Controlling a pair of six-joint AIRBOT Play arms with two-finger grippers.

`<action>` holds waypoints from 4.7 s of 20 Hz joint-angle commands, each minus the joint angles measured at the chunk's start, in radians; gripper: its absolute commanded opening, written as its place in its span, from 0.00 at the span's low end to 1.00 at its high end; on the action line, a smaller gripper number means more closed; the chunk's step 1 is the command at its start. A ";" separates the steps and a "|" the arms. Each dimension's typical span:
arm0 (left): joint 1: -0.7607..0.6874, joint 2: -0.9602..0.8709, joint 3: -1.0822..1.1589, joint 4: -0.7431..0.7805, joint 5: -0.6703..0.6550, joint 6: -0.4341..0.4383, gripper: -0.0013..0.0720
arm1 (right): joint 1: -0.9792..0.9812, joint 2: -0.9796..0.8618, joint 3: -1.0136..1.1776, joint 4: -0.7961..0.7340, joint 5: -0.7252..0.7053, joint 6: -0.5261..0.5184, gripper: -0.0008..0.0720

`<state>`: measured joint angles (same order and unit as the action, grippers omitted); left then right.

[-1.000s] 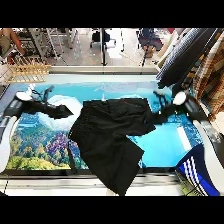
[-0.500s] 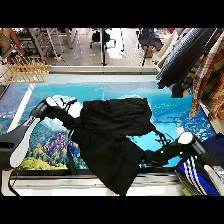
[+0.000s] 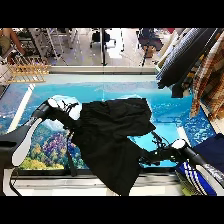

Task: Fold the clothes and pants, and hang the long-sleeved shirts on hangers.

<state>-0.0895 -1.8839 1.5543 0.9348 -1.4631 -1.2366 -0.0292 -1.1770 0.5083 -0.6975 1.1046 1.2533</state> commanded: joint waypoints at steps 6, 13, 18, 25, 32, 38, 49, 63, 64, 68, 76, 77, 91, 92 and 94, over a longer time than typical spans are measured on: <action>0.095 0.084 0.012 -0.201 -0.115 0.145 0.03 | -0.002 0.100 0.352 -0.274 0.214 0.051 0.03; 0.097 0.006 0.013 -0.097 -0.112 0.031 0.76 | 0.011 -0.005 0.490 -0.347 -0.168 0.186 0.03; 0.017 -0.056 0.013 -0.098 -0.113 0.032 0.75 | 0.057 -0.045 0.491 -0.356 -0.124 0.167 0.03; -0.027 -0.053 0.013 -0.109 -0.196 0.075 0.03 | 0.057 -0.038 0.504 -0.392 -0.109 0.167 0.03; 0.134 0.170 0.013 -0.415 -0.129 0.227 0.03 | 0.048 0.068 0.677 -0.725 0.033 0.165 0.03; 0.153 -0.051 0.013 -0.353 0.081 0.104 0.03 | 0.048 -0.237 0.701 -0.686 -0.386 0.231 0.03; 0.283 -0.008 0.008 -0.129 -0.094 -0.054 0.58 | -0.214 -0.241 0.582 -0.541 0.086 0.191 0.33; 0.034 0.268 -0.432 -0.105 0.361 -0.078 0.86 | -0.301 -0.033 0.097 -0.072 -0.109 0.095 0.81; 0.025 0.267 -0.432 -0.104 0.417 -0.102 0.86 | -0.301 -0.045 0.097 -0.041 -0.139 0.095 0.81; 0.013 0.232 -0.432 -0.105 0.564 -0.227 0.72 | -0.299 -0.117 0.097 0.069 -0.220 0.093 0.78; 0.025 0.196 -0.413 -0.105 0.522 -0.203 0.03 | -0.196 -0.138 0.153 0.110 -0.240 -0.035 0.03; 0.034 0.208 -0.393 -0.112 0.464 -0.143 0.03 | -0.196 -0.105 0.172 0.090 -0.194 -0.060 0.03; 0.362 0.938 0.205 -1.142 -0.217 0.234 0.03 | -0.197 0.815 1.128 -0.397 -0.164 -0.052 0.03; 0.384 0.975 0.205 -1.199 -0.183 0.233 0.03 | -0.198 0.809 1.179 -0.397 -0.189 -0.037 0.03; 0.410 1.015 0.205 -1.124 -0.093 0.233 0.03 | -0.197 0.756 1.228 -0.399 -0.206 -0.036 0.03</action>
<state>0.2665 -0.9588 1.7359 -0.0463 -1.6321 -1.0321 -0.2268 -0.4232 1.6165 -1.0813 0.9897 1.2026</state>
